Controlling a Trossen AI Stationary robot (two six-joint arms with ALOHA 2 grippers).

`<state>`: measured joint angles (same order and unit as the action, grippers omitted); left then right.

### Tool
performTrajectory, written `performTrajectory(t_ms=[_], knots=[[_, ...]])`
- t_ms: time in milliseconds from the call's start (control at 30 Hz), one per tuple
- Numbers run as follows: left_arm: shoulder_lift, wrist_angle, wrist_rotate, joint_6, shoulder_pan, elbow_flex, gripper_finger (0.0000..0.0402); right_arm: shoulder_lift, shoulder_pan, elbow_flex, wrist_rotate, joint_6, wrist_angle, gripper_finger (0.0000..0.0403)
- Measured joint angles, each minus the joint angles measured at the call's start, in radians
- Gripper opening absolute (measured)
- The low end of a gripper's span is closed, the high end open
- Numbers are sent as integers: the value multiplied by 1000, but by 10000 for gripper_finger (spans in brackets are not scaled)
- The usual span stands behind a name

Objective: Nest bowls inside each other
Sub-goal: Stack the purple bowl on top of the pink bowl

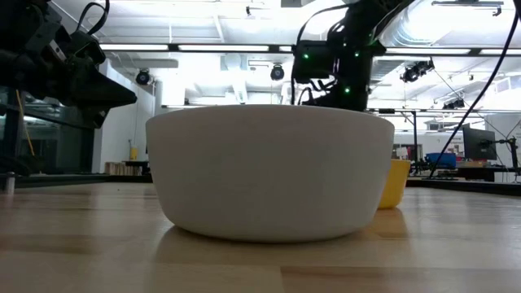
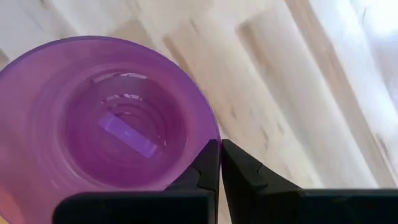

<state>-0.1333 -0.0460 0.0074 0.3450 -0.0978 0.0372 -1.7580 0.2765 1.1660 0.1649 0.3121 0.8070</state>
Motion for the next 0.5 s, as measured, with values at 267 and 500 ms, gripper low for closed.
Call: performTrajectory(t_ms=[267,500], knots=[[0,0,0,0,0,0,38,0,8,42,-9,-91,-52,4],[0,0,0,0,0,0,38,0,-12,201,4,-174,31,3]])
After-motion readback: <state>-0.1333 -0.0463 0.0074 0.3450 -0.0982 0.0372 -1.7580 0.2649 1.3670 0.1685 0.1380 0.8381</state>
